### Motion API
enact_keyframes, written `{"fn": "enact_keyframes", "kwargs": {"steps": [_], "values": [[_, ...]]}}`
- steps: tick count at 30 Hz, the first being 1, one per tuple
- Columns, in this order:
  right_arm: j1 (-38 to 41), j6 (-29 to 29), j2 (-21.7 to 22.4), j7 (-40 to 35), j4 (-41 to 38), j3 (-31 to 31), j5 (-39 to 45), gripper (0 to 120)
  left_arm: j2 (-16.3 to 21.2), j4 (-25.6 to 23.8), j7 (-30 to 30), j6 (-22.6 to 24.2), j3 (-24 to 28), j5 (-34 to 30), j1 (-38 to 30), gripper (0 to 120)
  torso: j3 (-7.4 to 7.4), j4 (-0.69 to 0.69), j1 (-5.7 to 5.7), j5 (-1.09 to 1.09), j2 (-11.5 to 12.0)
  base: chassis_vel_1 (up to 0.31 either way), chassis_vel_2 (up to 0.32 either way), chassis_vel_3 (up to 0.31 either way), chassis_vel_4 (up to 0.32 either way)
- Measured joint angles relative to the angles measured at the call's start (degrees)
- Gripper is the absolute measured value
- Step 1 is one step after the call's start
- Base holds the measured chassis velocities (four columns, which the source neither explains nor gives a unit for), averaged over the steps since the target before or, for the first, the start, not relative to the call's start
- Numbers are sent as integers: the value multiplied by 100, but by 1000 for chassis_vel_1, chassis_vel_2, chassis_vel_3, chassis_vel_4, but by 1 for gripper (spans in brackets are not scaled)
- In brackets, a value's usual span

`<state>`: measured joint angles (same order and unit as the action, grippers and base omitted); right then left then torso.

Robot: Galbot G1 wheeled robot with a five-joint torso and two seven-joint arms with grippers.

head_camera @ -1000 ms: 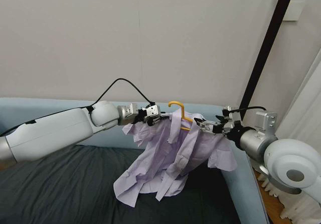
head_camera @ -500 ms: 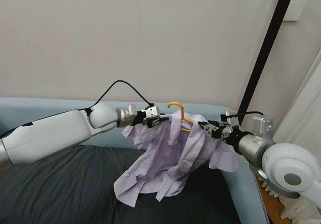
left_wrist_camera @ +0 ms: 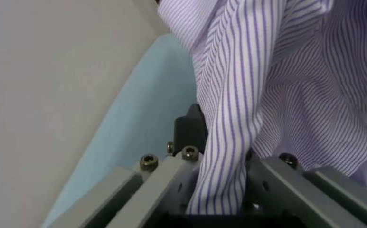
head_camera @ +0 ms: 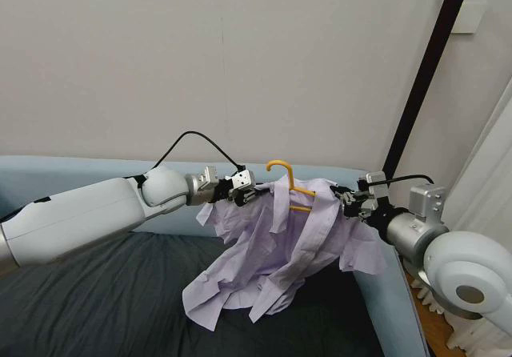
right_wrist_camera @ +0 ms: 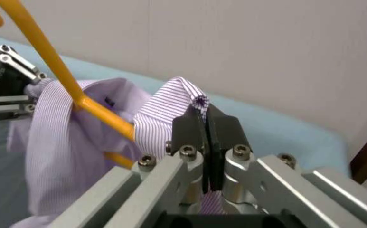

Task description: Pick up the clothes from the sofa and hang them on the clothes hanger.

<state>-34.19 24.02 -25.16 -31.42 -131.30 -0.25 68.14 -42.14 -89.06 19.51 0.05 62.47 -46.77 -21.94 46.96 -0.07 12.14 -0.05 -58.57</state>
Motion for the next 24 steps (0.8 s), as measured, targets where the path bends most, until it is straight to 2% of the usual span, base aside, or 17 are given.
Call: {"fn": "enact_keyframes", "kwargs": {"steps": [2,3,6,7,9,11,13,17,19,22,24], "values": [[-108,-160,143,331,-19,-20,-974,0,-4,-72,-125,155,126,-336,-91,0,0,0,0,0,0,0,0,0,0],[-108,-160,143,331,-19,-20,-974,0,-4,-72,-125,155,126,-336,-91,0,0,0,0,0,0,0,0,0,0],[-234,-470,303,918,-11,-83,-2595,0,-89,-253,-531,444,405,-920,-342,0,0,0,0,0,0,0,0,0,0],[-234,-470,303,918,-11,-83,-2595,0,-89,-253,-531,444,405,-920,-342,0,0,0,0,0,0,0,0,0,0],[-343,-737,385,1364,25,-119,-3657,0,-193,-316,-793,612,501,-1242,-476,0,0,-1,0,0,0,0,0,0,0],[-384,-863,412,1586,55,-138,-4232,0,-256,-349,-935,699,525,-1435,-547,0,0,-2,0,1,0,0,0,0,0],[-392,-891,419,1641,65,-143,-4394,0,-274,-360,-975,728,530,-1493,-567,0,0,-2,0,1,0,0,0,0,0],[-551,-1363,490,2197,404,-140,-6503,0,-356,-522,-1346,989,537,-2080,-681,0,1,-2,0,2,0,0,0,0,0],[-566,-1432,489,2217,459,-134,-6737,0,-332,-556,-1372,1015,528,-2146,-682,0,0,-2,0,1,0,0,0,0,0],[-565,-1877,429,2332,772,-86,-7681,0,-206,-692,-1427,1083,511,-2321,-694,0,0,1,0,1,0,0,0,0,0],[-562,-1974,407,2345,825,-75,-7860,0,-168,-729,-1468,1110,498,-2387,-694,0,1,1,0,1,0,0,0,0,0]]}}
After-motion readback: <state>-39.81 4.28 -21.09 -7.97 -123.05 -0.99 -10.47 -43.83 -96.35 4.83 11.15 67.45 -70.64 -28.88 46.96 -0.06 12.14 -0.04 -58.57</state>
